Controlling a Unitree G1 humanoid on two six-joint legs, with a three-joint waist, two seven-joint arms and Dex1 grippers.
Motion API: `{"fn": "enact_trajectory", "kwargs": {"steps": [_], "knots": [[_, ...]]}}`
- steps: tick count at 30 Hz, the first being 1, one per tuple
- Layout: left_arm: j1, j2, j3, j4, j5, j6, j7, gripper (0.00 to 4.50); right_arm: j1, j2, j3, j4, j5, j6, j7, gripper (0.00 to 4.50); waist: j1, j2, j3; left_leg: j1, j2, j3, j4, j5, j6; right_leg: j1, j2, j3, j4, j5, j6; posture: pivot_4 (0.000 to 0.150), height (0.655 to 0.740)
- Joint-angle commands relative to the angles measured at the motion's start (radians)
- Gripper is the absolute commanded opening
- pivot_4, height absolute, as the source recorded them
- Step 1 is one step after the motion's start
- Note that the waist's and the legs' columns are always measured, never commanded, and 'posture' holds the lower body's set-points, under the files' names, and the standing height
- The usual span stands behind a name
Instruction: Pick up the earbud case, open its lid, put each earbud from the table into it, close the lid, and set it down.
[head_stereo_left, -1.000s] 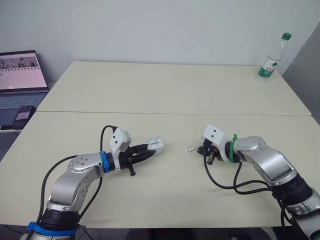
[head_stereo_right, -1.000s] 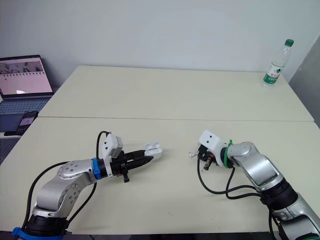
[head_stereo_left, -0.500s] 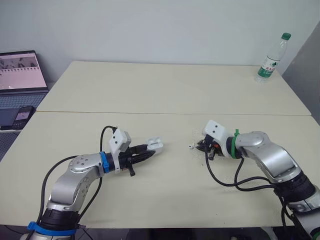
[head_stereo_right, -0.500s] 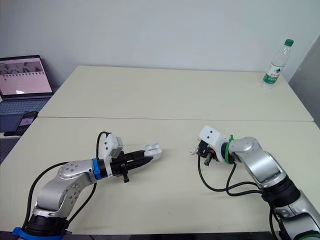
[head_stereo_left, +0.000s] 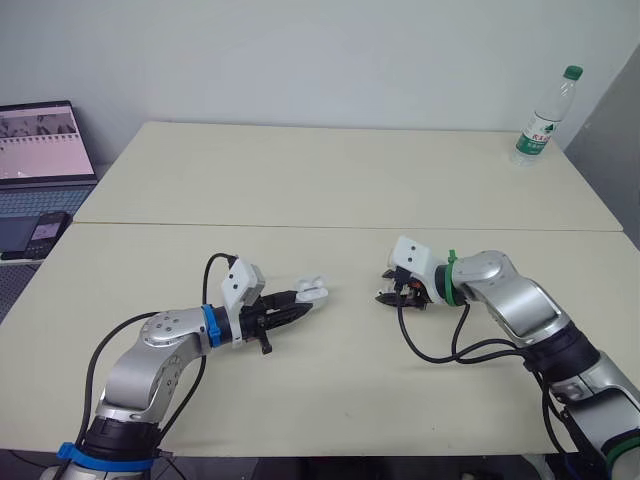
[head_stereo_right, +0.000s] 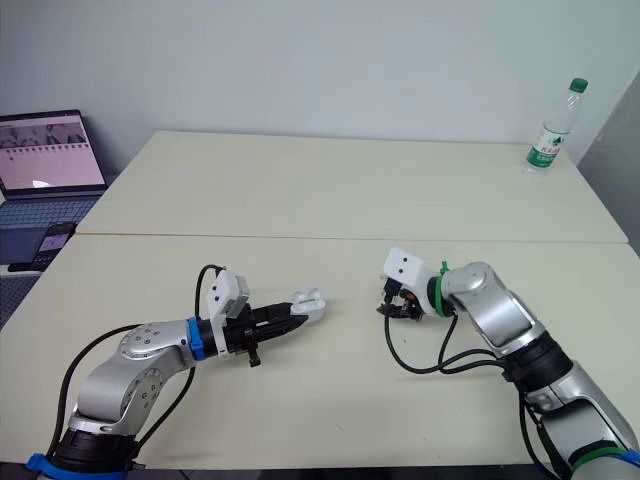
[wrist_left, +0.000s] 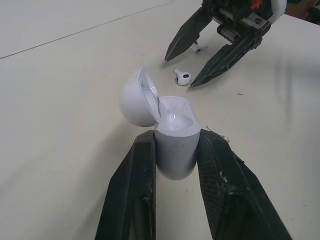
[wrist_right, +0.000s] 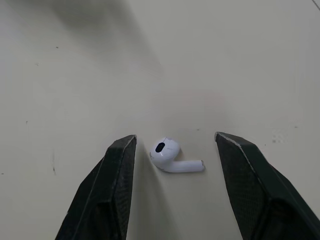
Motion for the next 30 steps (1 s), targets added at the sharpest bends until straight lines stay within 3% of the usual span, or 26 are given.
{"fn": "enact_trajectory", "kwargs": {"steps": [1,7,8,10,15,16,30], "knots": [[0.011,0.007,0.020,-0.023,-0.005,-0.022,0.007,0.81,-0.014,0.006,-0.001,-0.005,-0.010,-0.008,0.027,2.58,0.000,0.000,0.000,0.000,0.000,0.000,0.000,0.000,0.000,0.000,0.000,0.000,0.000,0.000,0.000,0.150,0.7362],[0.014,0.009,0.019,-0.023,-0.005,-0.025,0.011,0.81,-0.010,0.010,0.003,0.006,-0.014,0.026,0.037,2.58,0.000,0.000,0.000,0.000,0.000,0.000,0.000,0.000,0.000,0.000,-0.001,0.000,0.000,0.000,0.000,0.150,0.7362],[0.015,0.010,0.018,-0.022,-0.005,-0.026,0.011,0.81,-0.011,0.009,0.005,0.004,-0.016,0.033,0.039,2.42,0.000,0.000,0.000,0.000,0.000,0.000,0.000,0.000,0.000,0.000,-0.001,0.000,0.000,0.000,0.000,0.150,0.7362],[0.015,0.011,0.017,-0.020,-0.005,-0.028,0.011,0.81,-0.012,0.006,0.008,0.001,-0.018,0.049,0.044,1.95,0.000,0.000,0.000,0.000,0.000,0.000,0.000,0.000,0.000,0.000,-0.001,0.000,0.000,0.000,-0.001,0.150,0.7362],[0.008,0.014,0.013,-0.007,-0.001,-0.034,0.006,0.81,-0.003,0.000,0.003,-0.016,-0.022,0.075,0.039,0.17,0.000,0.000,0.000,0.000,0.000,0.000,0.000,0.000,0.000,0.000,-0.001,0.000,0.000,0.000,0.000,0.150,0.7362],[0.008,0.014,0.013,-0.006,-0.001,-0.035,0.005,0.81,-0.001,-0.003,0.001,-0.019,-0.022,0.077,0.039,0.01,0.000,0.000,0.000,0.001,0.000,0.000,0.000,0.000,0.000,0.001,-0.001,0.000,0.000,0.000,0.000,0.150,0.7362],[0.009,0.015,0.008,0.005,0.000,-0.045,-0.004,0.81,0.005,-0.023,-0.106,-0.111,0.044,0.116,0.044,0.01,0.000,0.000,0.000,0.001,0.000,0.001,0.000,0.000,0.000,0.001,-0.001,0.000,0.000,0.000,0.000,0.150,0.7362]]}}
